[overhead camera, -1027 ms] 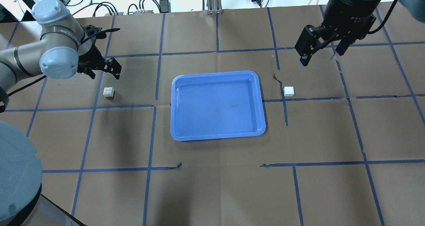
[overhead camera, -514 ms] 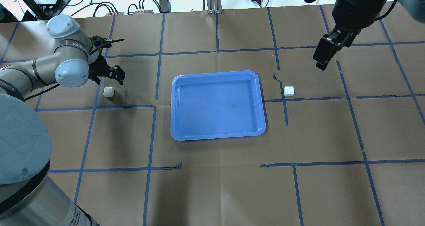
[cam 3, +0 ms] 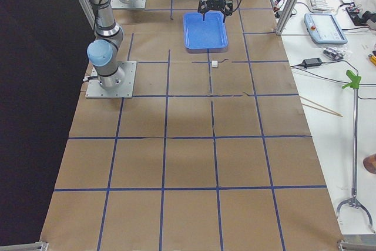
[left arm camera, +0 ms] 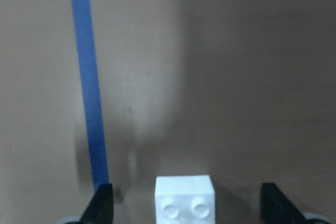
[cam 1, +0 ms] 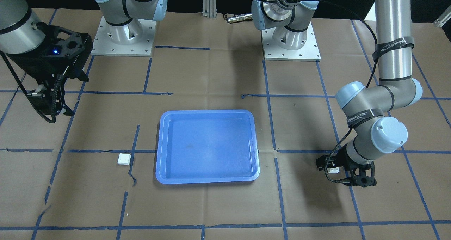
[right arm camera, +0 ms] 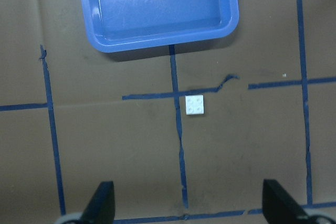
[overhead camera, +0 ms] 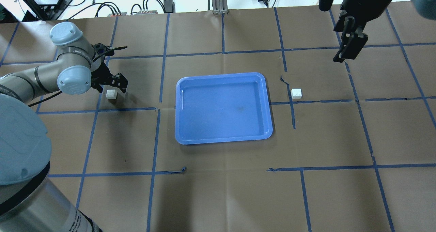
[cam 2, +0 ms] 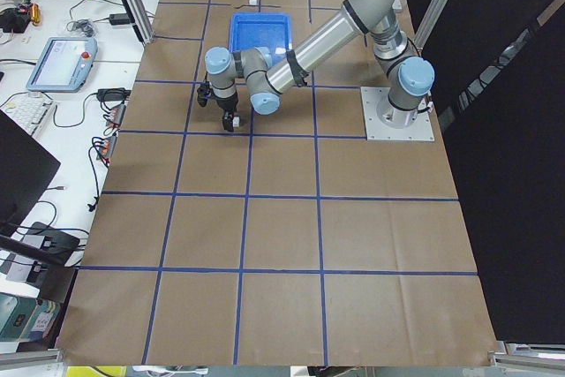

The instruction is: Assemble white blocks and place on blue tray

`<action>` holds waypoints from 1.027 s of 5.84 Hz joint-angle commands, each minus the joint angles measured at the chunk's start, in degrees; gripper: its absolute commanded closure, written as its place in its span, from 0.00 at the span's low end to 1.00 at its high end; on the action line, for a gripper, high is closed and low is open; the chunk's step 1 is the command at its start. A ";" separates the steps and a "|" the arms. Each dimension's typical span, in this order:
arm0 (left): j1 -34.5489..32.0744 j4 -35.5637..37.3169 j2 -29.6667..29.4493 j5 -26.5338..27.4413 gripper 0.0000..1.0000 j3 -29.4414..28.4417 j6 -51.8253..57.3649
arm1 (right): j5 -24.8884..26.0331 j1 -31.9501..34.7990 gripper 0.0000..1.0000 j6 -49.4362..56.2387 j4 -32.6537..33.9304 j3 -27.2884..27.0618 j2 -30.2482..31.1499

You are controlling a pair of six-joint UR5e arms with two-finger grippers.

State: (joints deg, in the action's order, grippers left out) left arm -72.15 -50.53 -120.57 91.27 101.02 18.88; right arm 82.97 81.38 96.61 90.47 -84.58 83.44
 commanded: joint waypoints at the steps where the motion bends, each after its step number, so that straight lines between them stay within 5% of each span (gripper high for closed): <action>1: 1.49 -0.01 1.30 -0.04 0.10 1.46 0.28 | -10.94 -4.81 0.00 12.24 1.62 -1.62 -4.32; 3: 1.49 -0.01 1.31 -0.30 0.17 1.28 0.02 | -18.75 -6.84 0.00 12.90 16.50 -11.68 -8.29; 4: 1.49 -0.01 1.31 -0.48 0.28 1.28 0.02 | -20.73 -8.41 0.00 12.47 24.84 -18.10 -9.60; 6: 1.49 0.17 1.39 -0.57 0.67 1.28 0.02 | -23.20 -9.75 0.00 12.46 32.19 -23.24 -14.95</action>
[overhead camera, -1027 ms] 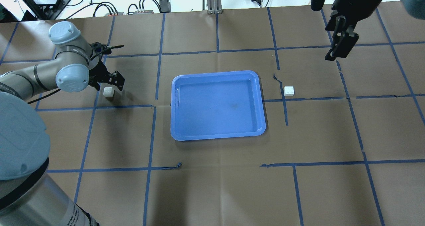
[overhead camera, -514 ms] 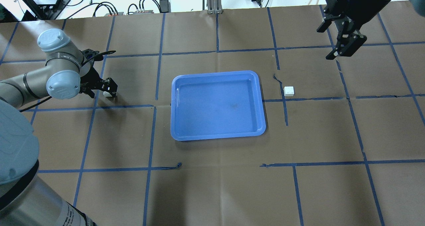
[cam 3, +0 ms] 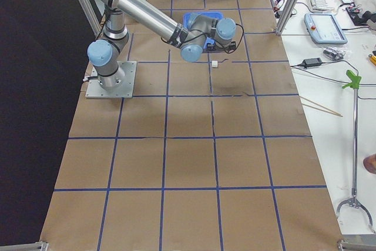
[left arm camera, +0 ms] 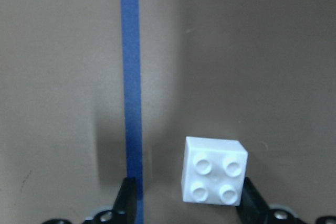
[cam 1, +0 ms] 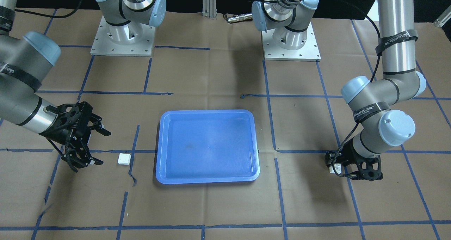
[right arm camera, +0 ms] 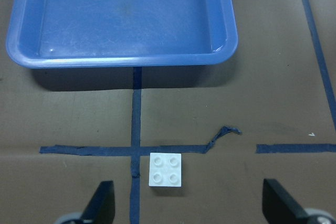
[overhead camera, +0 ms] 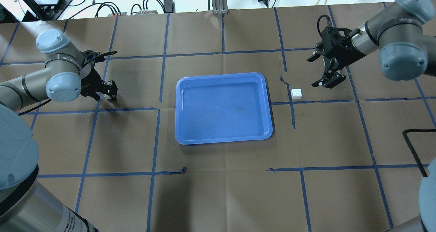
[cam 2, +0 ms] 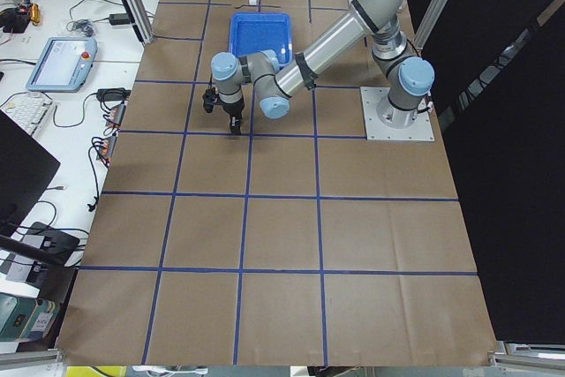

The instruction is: Assemble white blocks and place on blue tray

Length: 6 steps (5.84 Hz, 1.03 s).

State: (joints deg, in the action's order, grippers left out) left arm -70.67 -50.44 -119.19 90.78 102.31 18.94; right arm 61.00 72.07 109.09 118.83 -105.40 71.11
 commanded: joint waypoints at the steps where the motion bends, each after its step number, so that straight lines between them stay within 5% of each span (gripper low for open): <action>1: -0.08 0.08 0.36 -0.07 0.72 -0.09 -0.22 | -1.32 -0.43 0.00 -0.02 4.30 -2.70 -3.95; 3: -0.26 -0.27 0.80 -0.16 0.98 0.09 -0.48 | -1.24 -0.43 0.00 0.42 4.83 -2.97 -5.88; 6: -2.18 -3.67 4.30 -0.08 1.00 0.09 -0.83 | -1.15 -0.35 0.00 0.51 5.71 -3.06 -7.82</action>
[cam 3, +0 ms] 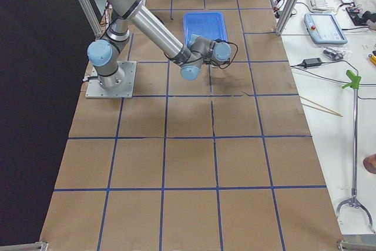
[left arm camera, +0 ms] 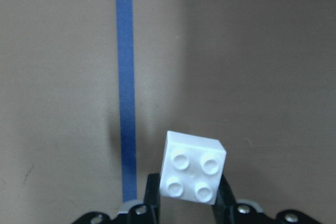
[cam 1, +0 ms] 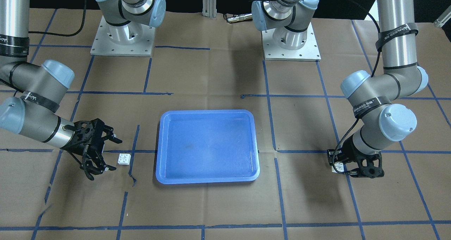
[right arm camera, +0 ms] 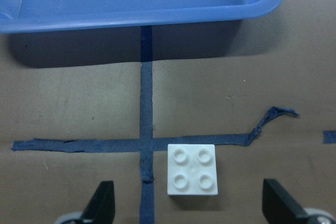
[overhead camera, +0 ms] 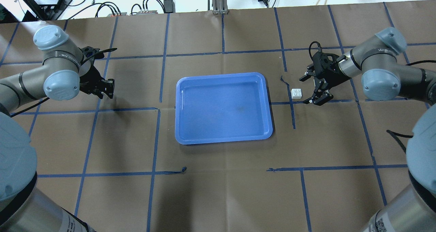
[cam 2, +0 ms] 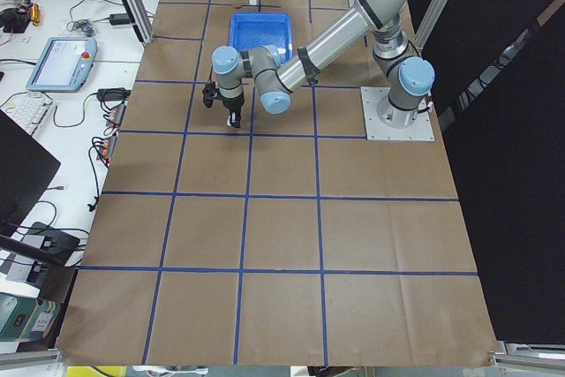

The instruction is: Assemble white blocks and place on blue tray

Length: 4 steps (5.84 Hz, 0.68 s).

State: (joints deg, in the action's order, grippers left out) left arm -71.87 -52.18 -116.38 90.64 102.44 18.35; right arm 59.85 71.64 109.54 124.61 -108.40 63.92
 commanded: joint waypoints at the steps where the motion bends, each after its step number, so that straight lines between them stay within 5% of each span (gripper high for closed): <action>1: -3.86 -4.66 3.77 0.15 1.00 -0.31 -0.33 | 0.01 0.25 0.03 0.06 -0.16 -0.06 -0.73; 4: -23.42 -6.18 8.97 0.24 1.00 -0.14 0.54 | 0.01 0.43 0.32 0.15 -0.07 -0.23 -0.99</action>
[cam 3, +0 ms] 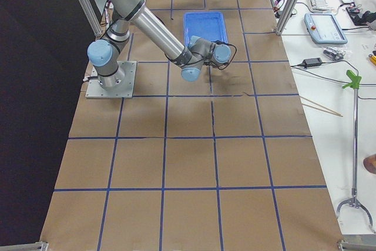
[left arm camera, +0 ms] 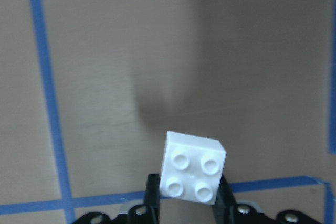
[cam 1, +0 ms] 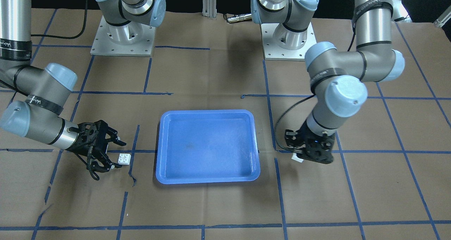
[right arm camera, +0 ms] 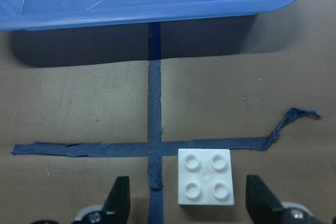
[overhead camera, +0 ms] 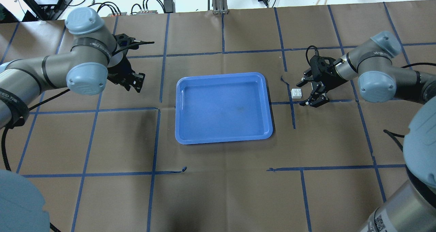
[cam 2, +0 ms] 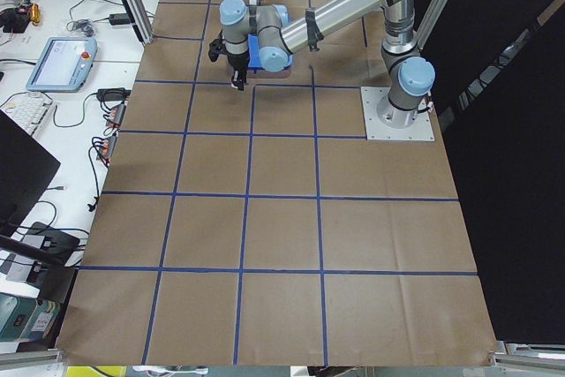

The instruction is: Assemble white blocks and place on blue tray

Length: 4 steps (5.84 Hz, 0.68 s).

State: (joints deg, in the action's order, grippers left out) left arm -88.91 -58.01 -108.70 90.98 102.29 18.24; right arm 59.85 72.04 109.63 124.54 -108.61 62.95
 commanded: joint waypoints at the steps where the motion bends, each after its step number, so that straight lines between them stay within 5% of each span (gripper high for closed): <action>1: -11.50 0.00 0.43 -0.27 1.00 -0.16 2.83 | 0.00 0.11 0.47 0.06 0.18 0.07 0.07; 4: -21.02 2.01 -3.43 -0.45 1.00 0.10 24.03 | 0.00 0.11 0.70 0.85 0.36 0.68 0.33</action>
State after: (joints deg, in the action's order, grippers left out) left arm -107.57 -57.08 -110.79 90.57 102.39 34.03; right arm 59.85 72.09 110.31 124.88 -108.32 63.11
